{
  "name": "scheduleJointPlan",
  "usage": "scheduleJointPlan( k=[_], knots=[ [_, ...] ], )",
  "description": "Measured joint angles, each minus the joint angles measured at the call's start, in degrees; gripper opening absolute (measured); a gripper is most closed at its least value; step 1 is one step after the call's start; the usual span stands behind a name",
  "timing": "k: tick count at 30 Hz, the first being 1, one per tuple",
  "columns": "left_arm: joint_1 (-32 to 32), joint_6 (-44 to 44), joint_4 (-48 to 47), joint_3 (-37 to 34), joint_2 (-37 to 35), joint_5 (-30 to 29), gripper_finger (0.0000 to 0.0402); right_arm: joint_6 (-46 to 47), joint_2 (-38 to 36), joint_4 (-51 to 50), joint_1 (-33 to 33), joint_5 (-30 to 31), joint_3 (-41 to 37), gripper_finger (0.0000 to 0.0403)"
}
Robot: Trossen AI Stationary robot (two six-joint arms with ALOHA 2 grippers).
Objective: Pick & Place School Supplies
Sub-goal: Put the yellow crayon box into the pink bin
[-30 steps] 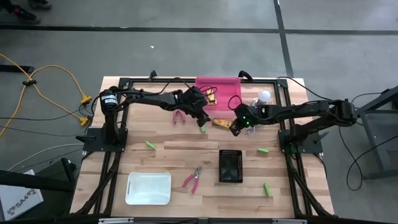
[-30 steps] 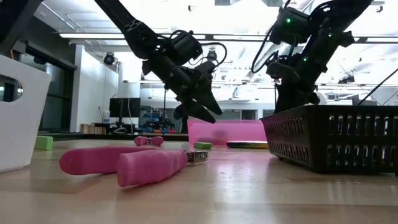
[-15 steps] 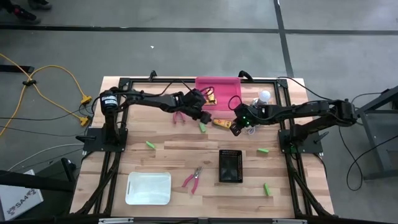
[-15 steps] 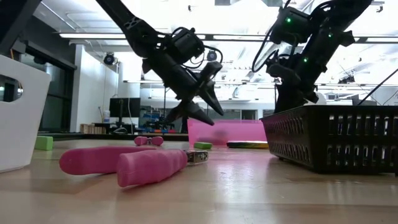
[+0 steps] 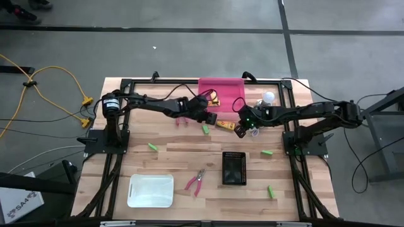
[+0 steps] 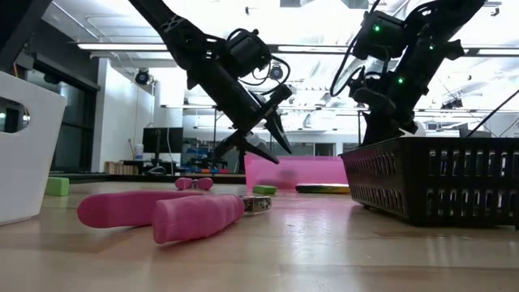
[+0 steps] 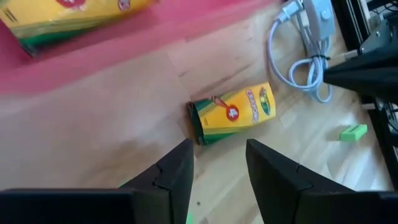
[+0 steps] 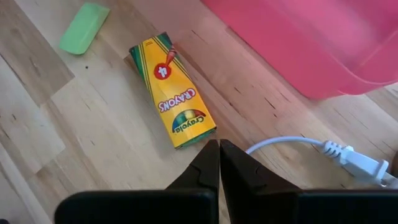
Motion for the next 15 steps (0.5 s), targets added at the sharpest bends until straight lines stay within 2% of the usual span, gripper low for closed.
scheduleJointPlan(
  k=[6, 15],
  knots=[
    [-1.5, 0.8, 1.4, 0.1, 0.3, -5.7, 0.0136, 0.0, 0.0, 0.0, 0.0, 0.0, 0.0, 0.0002],
    [-1.3, 0.5, 2.8, 0.1, 1.7, -7.0, 0.0136, 0.1, 0.0, -0.1, 0.0, -1.3, 0.0, 0.0002]
  ],
)
